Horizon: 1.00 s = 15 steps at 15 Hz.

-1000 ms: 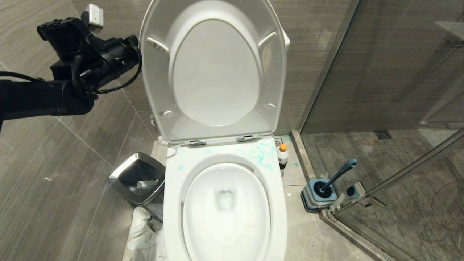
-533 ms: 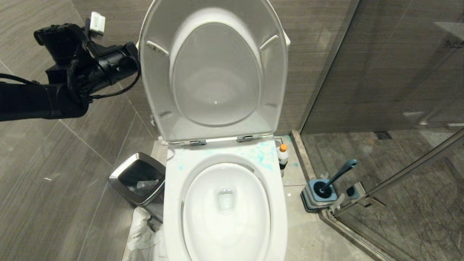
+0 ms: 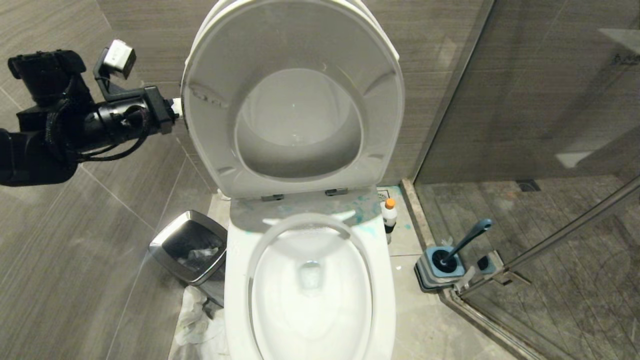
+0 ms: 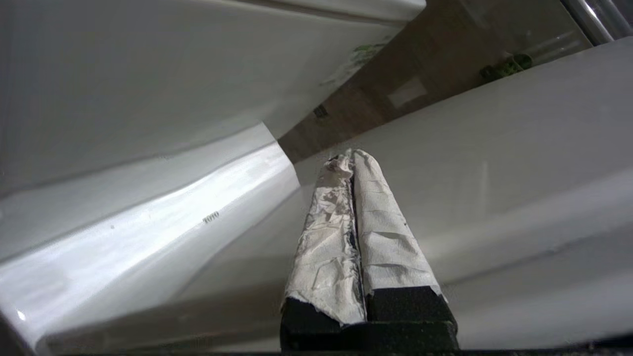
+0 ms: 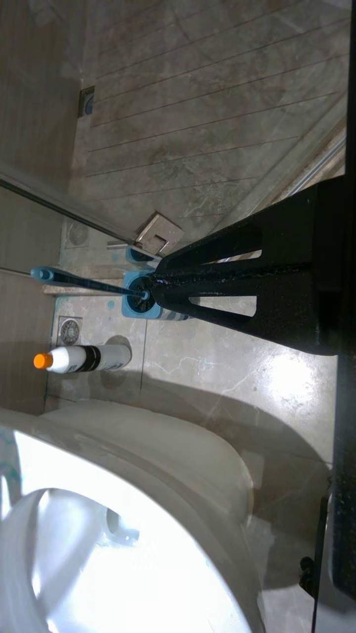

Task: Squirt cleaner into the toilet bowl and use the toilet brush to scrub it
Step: Close the toilet lid

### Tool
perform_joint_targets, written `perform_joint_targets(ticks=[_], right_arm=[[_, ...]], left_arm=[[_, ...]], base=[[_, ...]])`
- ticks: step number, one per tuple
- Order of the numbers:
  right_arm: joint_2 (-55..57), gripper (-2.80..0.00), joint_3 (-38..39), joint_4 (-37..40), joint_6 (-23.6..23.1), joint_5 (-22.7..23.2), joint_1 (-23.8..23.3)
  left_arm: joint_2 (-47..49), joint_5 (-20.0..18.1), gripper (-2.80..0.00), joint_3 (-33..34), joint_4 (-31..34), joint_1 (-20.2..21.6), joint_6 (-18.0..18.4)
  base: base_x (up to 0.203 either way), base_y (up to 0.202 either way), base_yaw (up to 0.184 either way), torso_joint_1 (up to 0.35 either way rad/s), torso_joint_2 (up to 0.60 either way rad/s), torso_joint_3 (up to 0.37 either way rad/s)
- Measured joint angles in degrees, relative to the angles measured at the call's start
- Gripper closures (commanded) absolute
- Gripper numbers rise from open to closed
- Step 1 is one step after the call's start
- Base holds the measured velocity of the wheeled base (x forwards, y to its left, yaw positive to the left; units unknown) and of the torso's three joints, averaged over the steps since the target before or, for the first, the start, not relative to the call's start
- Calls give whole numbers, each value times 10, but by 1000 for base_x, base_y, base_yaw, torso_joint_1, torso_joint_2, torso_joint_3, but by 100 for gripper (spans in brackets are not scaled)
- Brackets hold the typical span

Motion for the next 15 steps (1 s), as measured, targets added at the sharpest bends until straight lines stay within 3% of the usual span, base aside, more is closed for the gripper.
perform_joint_targets(ticks=[2,6,8,10,13,15], right_arm=[[0,0,0,0,0,0,0],[0,0,0,0,0,0,0],[0,0,0,0,0,0,0],[0,0,0,0,0,0,0],[0,0,0,0,0,0,0],[0,0,0,0,0,0,0]], left_arm=[[-28,-21,0,37,12,13,1],[-73,-118,0,131,31,37,28],[-89,-135,0,190,35,39,81],[-102,-145,0,249,59,39,159],[-127,-147,0,315,170,46,289],[-150,-148,0,343,260,62,341]], base=[[0,0,0,0,0,0],[0,0,0,0,0,0],[0,0,0,0,0,0],[0,0,0,0,0,0],[0,0,0,0,0,0],[0,0,0,0,0,0]])
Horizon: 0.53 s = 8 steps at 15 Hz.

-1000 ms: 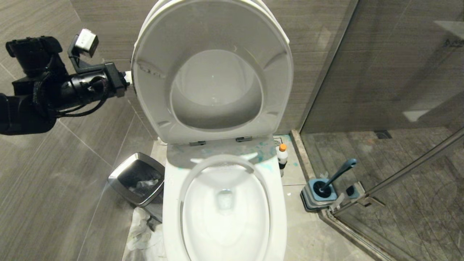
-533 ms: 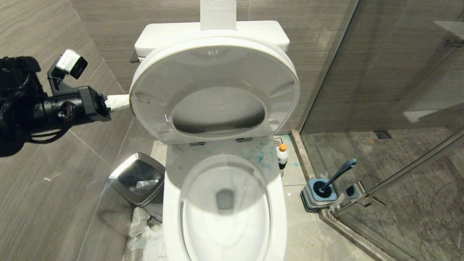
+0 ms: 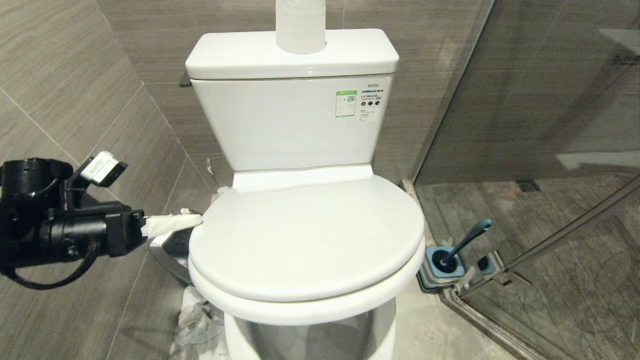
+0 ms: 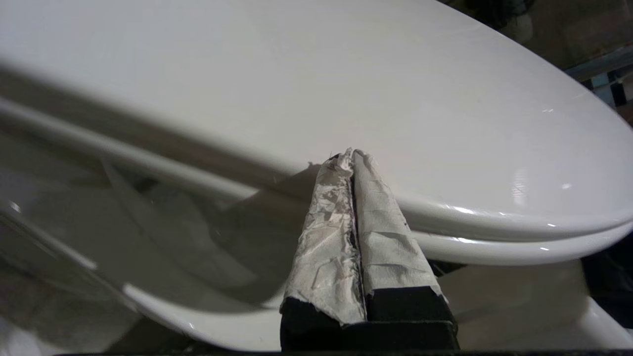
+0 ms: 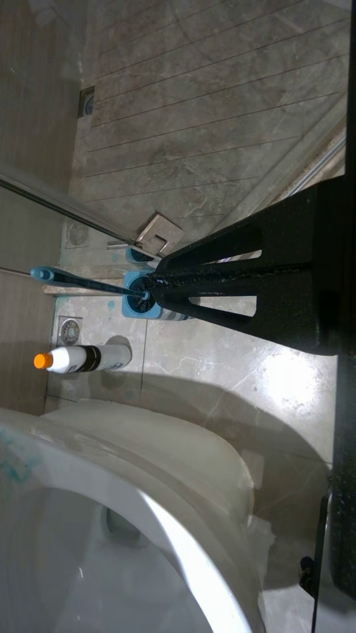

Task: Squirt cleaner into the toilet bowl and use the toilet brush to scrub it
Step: Close the toilet lid

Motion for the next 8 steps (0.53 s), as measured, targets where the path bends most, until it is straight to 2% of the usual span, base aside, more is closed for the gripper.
perform_joint_targets(ticks=[2,4,6,8], right_arm=[[0,0,0,0,0,0,0],[0,0,0,0,0,0,0],[0,0,0,0,0,0,0],[0,0,0,0,0,0,0]], left_arm=[[-19,3,0,20,49,18,9],[-31,6,0,12,96,33,3],[-38,10,0,-42,167,41,-6],[-38,28,0,-130,232,41,-15]], base=[[0,0,0,0,0,0],[0,0,0,0,0,0],[0,0,0,0,0,0],[0,0,0,0,0,0]])
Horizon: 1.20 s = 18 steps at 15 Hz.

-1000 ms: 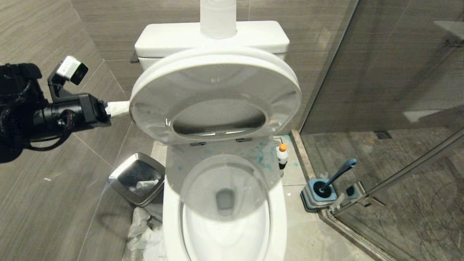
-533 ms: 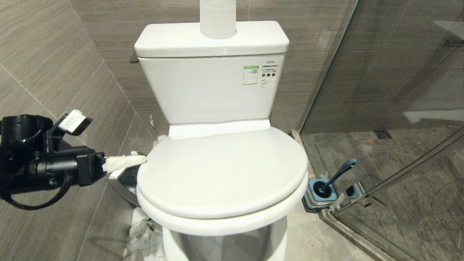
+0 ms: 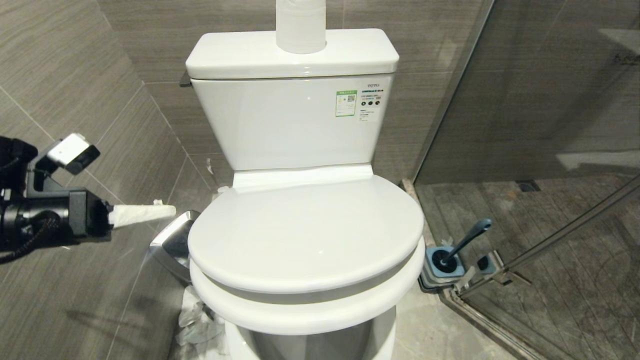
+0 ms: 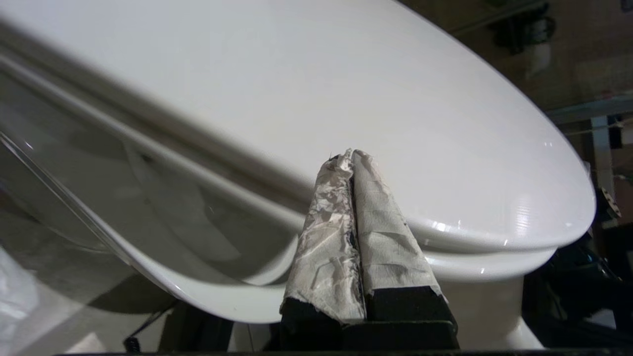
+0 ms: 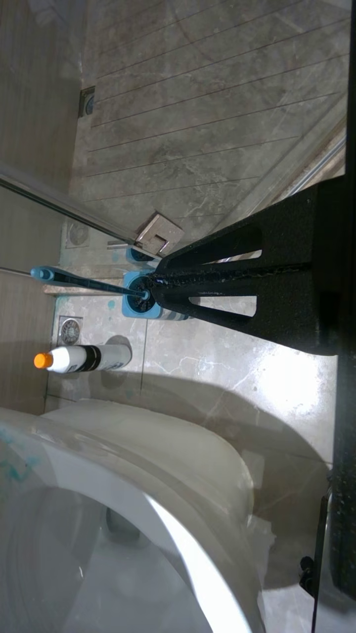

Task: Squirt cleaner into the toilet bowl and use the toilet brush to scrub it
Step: Close the toilet lid

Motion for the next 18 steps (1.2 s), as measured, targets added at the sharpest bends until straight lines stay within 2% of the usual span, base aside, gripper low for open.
perform_joint_targets(ticks=[2,4,6,8,9,10,12,13,15,18], right_arm=[[0,0,0,0,0,0,0],[0,0,0,0,0,0,0],[0,0,0,0,0,0,0],[0,0,0,0,0,0,0],[0,0,0,0,0,0,0],[0,0,0,0,0,0,0],[0,0,0,0,0,0,0],[0,0,0,0,0,0,0],[0,0,0,0,0,0,0],[0,0,0,0,0,0,0]], left_arm=[[8,33,0,-98,46,-7,-20],[20,96,0,-182,66,-30,-54],[34,212,0,-242,72,-76,-73],[48,352,0,-289,83,-139,-71],[53,410,0,-307,104,-167,-55],[56,456,0,-320,139,-187,-18],[57,484,0,-330,204,-213,68],[57,489,0,-330,234,-232,96],[58,511,0,-308,270,-262,106],[62,528,0,-247,276,-283,97]], base=[[0,0,0,0,0,0],[0,0,0,0,0,0],[0,0,0,0,0,0],[0,0,0,0,0,0],[0,0,0,0,0,0],[0,0,0,0,0,0],[0,0,0,0,0,0],[0,0,0,0,0,0],[0,0,0,0,0,0],[0,0,0,0,0,0]])
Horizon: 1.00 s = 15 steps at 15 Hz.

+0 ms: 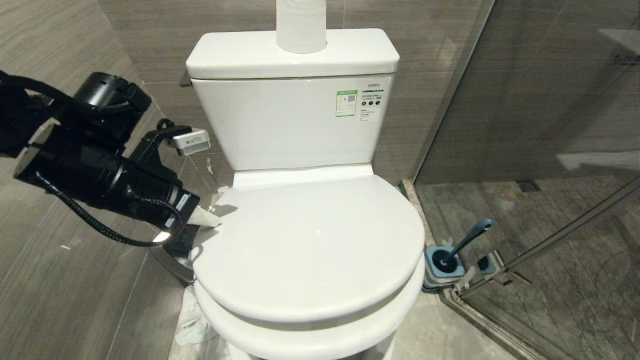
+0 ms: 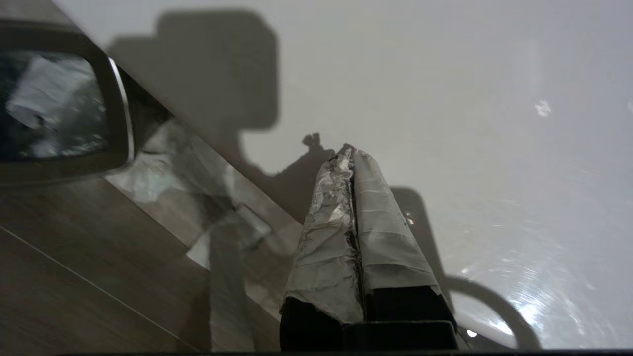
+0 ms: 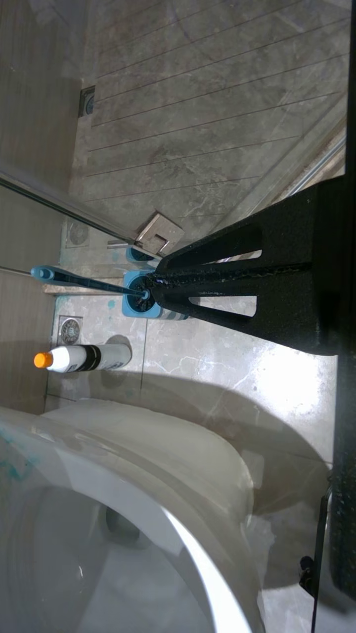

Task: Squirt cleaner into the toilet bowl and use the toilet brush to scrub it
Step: Close the toilet lid

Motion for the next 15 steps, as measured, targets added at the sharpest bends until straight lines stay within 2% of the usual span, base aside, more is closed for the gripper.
perform_joint_targets(ticks=[2,4,9,15], right_arm=[[0,0,0,0,0,0,0],[0,0,0,0,0,0,0],[0,0,0,0,0,0,0],[0,0,0,0,0,0,0]], left_arm=[[2,0,0,40,-5,-13,-33],[4,-2,0,78,-26,-26,-88],[20,-5,0,146,-152,-47,-211],[55,-5,0,219,-279,-52,-296]], base=[[0,0,0,0,0,0],[0,0,0,0,0,0],[0,0,0,0,0,0],[0,0,0,0,0,0]])
